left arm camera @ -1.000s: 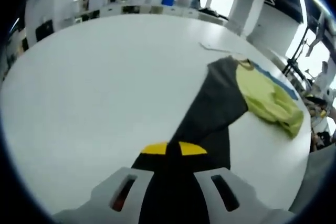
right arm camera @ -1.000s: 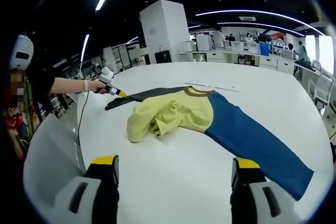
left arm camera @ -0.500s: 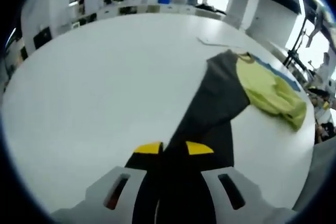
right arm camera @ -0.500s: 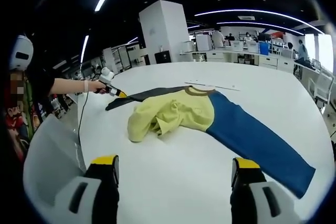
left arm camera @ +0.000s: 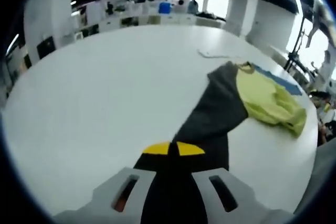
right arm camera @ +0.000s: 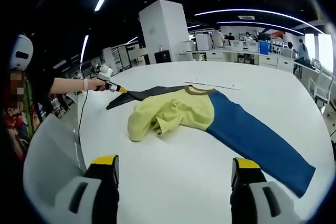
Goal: Fold the garment on the visible template until the final outline fits inside the template.
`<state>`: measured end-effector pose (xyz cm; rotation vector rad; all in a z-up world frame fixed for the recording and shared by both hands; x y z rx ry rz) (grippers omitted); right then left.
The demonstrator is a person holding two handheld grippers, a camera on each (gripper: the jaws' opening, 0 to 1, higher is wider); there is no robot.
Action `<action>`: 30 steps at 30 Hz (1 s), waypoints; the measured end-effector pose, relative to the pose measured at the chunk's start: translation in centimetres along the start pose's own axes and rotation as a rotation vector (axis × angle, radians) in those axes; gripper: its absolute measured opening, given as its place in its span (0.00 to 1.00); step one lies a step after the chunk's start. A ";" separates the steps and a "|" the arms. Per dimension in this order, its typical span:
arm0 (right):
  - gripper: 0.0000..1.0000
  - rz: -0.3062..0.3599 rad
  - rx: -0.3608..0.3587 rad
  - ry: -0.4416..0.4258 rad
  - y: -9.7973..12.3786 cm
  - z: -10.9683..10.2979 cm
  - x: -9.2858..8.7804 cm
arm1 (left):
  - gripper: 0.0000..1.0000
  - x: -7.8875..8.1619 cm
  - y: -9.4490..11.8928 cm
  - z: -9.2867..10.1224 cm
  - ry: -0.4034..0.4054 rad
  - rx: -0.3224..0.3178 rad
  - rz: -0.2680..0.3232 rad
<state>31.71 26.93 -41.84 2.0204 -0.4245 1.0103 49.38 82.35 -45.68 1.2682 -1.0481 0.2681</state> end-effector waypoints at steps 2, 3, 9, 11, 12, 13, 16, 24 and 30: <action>0.88 -0.001 0.001 0.000 -0.1 0.0 0.0 | 0.00 1.4 0.9 0.2 -0.007 0.001 0.041; 0.88 -0.001 0.002 -0.001 -0.1 -0.1 0.0 | 0.00 2.0 0.8 0.0 -0.021 -0.007 0.070; 0.88 -0.005 0.010 0.004 -0.4 -0.4 -0.2 | 0.00 4.6 1.5 -0.5 -0.133 -0.054 0.149; 0.88 -0.006 0.013 0.003 -0.5 -0.5 -0.2 | 0.00 4.9 2.2 0.4 -0.161 -0.061 0.155; 0.88 -0.005 0.012 0.004 -0.5 -0.6 -0.2 | 0.00 5.1 2.6 0.9 -0.192 -0.071 0.157; 0.88 -0.005 0.012 0.003 -0.5 -0.6 -0.2 | 0.00 5.2 2.9 1.1 -0.211 -0.079 0.159; 0.88 -0.004 0.011 0.001 -0.5 -0.6 -0.2 | 0.00 5.3 4.1 2.4 -0.263 -0.098 0.166; 0.88 -0.001 0.020 0.005 -0.8 -1.0 -0.1 | 0.00 3.5 4.4 7.6 -0.325 -0.175 0.156; 0.88 0.008 0.027 0.009 -0.8 -1.3 0.1 | 0.00 2.2 3.5 11.6 -0.309 -0.245 0.137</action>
Point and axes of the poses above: the point that each gripper's makers call its tool centre point, and the gripper's own axes: y roughly backward along the fingers, z roughly to its right, x roughly out of its top, the point moved 7 cm from there along y, roughly backward along the fingers, and after that the axes turned 11 degrees about -y, right-handed, at the moved point
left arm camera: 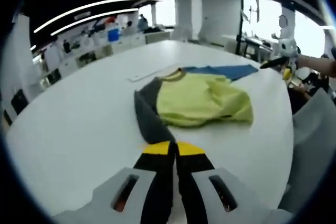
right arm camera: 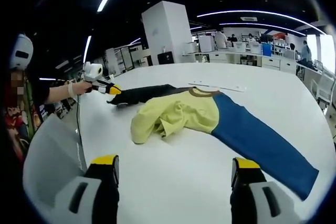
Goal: Fold the garment on the visible template until the final outline fits inside the template.
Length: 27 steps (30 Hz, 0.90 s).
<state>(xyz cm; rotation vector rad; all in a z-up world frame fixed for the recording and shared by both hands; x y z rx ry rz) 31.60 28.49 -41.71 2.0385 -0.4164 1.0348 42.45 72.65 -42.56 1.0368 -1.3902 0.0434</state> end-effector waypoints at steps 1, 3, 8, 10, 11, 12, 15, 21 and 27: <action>0.88 0.001 0.001 0.001 0.0 0.1 0.0 | 0.00 -0.1 -0.2 0.2 -0.001 -0.004 -0.002; 0.88 0.001 -0.001 0.002 0.2 0.2 0.0 | 0.00 -0.3 -0.7 1.3 0.006 -0.018 -0.010; 0.88 0.002 -0.008 -0.002 0.4 0.3 -0.2 | 0.00 -1.0 -1.7 2.9 0.030 -0.054 -0.033; 0.88 0.005 -0.009 -0.007 0.5 0.4 -0.3 | 0.00 -1.5 -2.0 3.1 0.032 -0.065 -0.044; 0.88 0.008 -0.009 -0.009 0.5 0.4 -0.3 | 0.00 -1.8 -2.2 3.3 0.037 -0.071 -0.051; 0.88 0.008 -0.010 -0.010 0.5 0.4 -0.3 | 0.00 -1.8 -2.3 3.4 0.040 -0.072 -0.056; 0.88 0.006 -0.011 -0.011 0.5 0.4 -0.4 | 0.00 -2.3 -2.7 3.8 0.050 -0.082 -0.070; 0.88 0.007 -0.014 -0.015 0.5 0.5 -0.4 | 0.00 -3.0 -3.2 3.9 0.063 -0.090 -0.087; 0.88 0.008 -0.015 -0.014 0.5 0.5 -0.4 | 0.00 -3.5 -3.4 4.2 0.066 -0.089 -0.102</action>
Point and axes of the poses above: the point that each gripper's makers call its tool centre point, and the gripper's own axes: y roughly backward along the fingers, z roughly to its right, x roughly out of its top, the point moved 7 cm from there along y, roughly backward along the fingers, and after that the axes turned 11 degrees about -y, right-handed, at the moved point
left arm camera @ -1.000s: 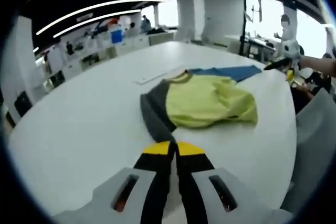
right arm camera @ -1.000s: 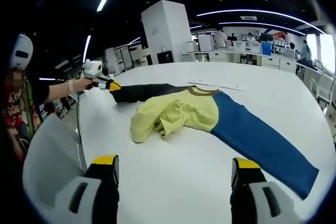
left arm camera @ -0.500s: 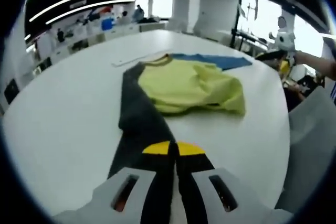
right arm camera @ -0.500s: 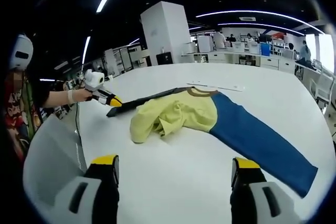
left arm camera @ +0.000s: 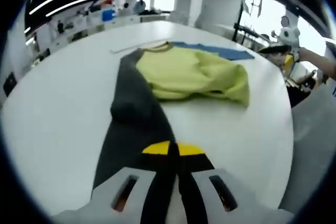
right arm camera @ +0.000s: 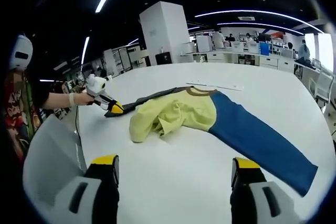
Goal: Fold the garment on the visible template until the final outline fits inside the template.
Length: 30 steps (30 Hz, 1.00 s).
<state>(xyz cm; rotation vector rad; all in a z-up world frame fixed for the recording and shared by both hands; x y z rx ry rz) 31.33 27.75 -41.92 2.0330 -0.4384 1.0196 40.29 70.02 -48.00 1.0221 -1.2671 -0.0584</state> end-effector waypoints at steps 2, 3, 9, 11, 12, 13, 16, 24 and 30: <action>0.88 0.000 0.002 -0.001 0.0 0.0 0.0 | 0.00 0.0 0.0 0.0 -0.001 -0.005 -0.003; 0.88 0.001 0.001 0.001 0.0 0.0 0.0 | 0.00 0.0 0.0 0.0 -0.005 -0.005 -0.005; 0.88 -0.005 0.000 0.001 0.0 -0.1 -0.1 | 0.00 -0.2 -0.5 0.0 -0.002 -0.011 -0.009; 0.88 -0.002 0.001 -0.001 0.1 0.1 -0.1 | 0.00 -0.3 -0.7 0.1 -0.006 -0.016 -0.017; 0.88 0.000 0.001 -0.004 0.1 0.1 -0.1 | 0.00 -0.4 -0.7 0.1 -0.003 -0.016 -0.017; 0.88 0.000 0.001 -0.004 0.1 0.1 -0.1 | 0.01 -0.5 -0.7 0.0 -0.001 -0.017 -0.016; 0.88 -0.002 0.001 -0.002 0.1 0.2 -0.2 | 0.01 -0.4 -0.8 0.2 0.007 -0.016 -0.008; 0.88 -0.006 0.006 0.001 -0.1 0.0 -0.2 | 0.15 -0.3 0.0 0.5 0.013 -0.011 -0.001; 0.88 -0.010 0.014 0.002 -0.5 -0.3 -0.2 | 0.21 -0.3 1.2 -0.2 0.063 0.021 0.037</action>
Point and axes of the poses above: the point that each gripper's makers call its tool centre point, and the gripper's own axes: y roughly backward along the fingers, z roughly to its right, x roughly out of its top, the point moved 7 cm from there along y, roughly backward along the fingers, and after that the axes turned 11 degrees about -y, right-handed, at the moved point
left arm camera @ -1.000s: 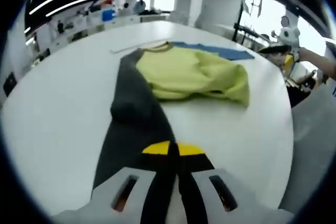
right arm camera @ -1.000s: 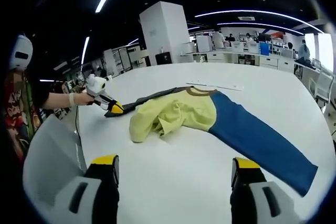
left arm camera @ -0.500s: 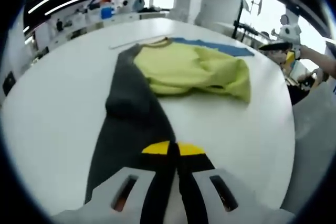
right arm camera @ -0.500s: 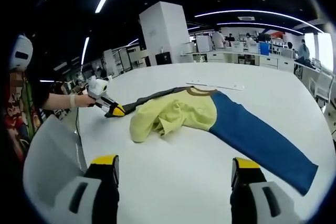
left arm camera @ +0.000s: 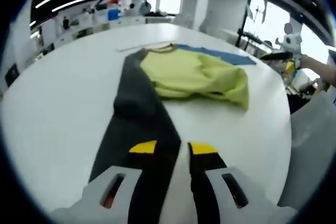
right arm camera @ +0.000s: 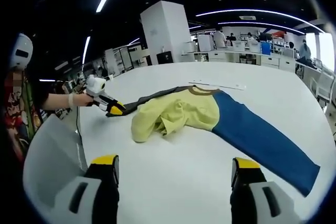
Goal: Fold the garment on the visible template until the final outline fits inside the template.
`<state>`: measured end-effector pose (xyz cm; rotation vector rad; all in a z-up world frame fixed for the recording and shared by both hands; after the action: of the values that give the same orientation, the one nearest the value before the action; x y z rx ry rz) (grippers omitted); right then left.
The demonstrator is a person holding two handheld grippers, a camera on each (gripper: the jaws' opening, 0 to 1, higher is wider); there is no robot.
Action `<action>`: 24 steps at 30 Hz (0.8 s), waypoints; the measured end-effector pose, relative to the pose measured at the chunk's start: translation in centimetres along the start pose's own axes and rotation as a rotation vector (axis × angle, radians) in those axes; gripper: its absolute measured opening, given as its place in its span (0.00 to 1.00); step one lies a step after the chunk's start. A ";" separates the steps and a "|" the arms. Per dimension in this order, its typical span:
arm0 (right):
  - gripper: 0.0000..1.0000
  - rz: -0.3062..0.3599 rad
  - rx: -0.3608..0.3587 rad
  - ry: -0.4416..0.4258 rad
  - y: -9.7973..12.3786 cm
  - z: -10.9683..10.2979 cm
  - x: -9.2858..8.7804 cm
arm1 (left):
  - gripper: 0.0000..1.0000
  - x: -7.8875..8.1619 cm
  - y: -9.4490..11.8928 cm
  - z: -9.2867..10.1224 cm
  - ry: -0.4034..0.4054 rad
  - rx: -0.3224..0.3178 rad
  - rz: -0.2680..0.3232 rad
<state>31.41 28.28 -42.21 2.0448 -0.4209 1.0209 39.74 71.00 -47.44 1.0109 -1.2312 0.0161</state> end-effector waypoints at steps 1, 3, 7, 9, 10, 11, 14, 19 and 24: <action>0.88 -0.001 0.002 0.001 -0.1 -0.1 0.0 | 0.23 -0.1 0.2 -0.2 -0.001 0.005 0.000; 0.88 0.002 0.011 0.003 -0.2 -0.4 0.1 | 0.25 -0.3 0.8 -0.8 0.003 0.029 -0.002; 0.88 0.005 0.016 0.006 -0.4 -0.6 0.2 | 0.27 -1.1 2.5 -2.5 0.037 0.085 -0.001; 0.88 0.006 0.015 0.006 -0.4 -0.6 0.3 | 0.29 -1.7 3.2 -3.3 0.056 0.112 -0.004; 0.88 0.008 0.016 0.007 -0.4 -0.6 0.3 | 0.30 -1.9 3.5 -3.7 0.057 0.124 -0.011; 0.89 0.010 0.017 0.008 -0.4 -0.6 0.4 | 0.31 -2.2 3.8 -4.2 0.058 0.147 -0.019; 0.89 0.010 0.017 0.010 -0.5 -0.7 0.4 | 0.33 -2.9 4.4 -5.0 0.067 0.163 -0.032; 0.90 0.009 0.023 0.014 -0.6 -1.0 0.3 | 0.36 -3.8 5.5 -5.7 0.094 0.190 -0.030; 0.92 0.016 0.019 0.015 -0.5 -0.8 0.6 | 0.39 -4.8 6.2 -6.4 0.103 0.201 -0.048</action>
<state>31.65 29.27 -41.65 2.0529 -0.4214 1.0527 39.56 81.11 -47.19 1.1993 -1.1270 0.1554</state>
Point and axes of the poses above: the point that each gripper's makers call its tool centre point, and the gripper's own axes: y roughly backward along the fingers, z roughly to its right, x roughly out of its top, the point moved 7 cm from there along y, roughly backward along the fingers, and after that the axes turned 11 degrees about -y, right-handed, at the moved point
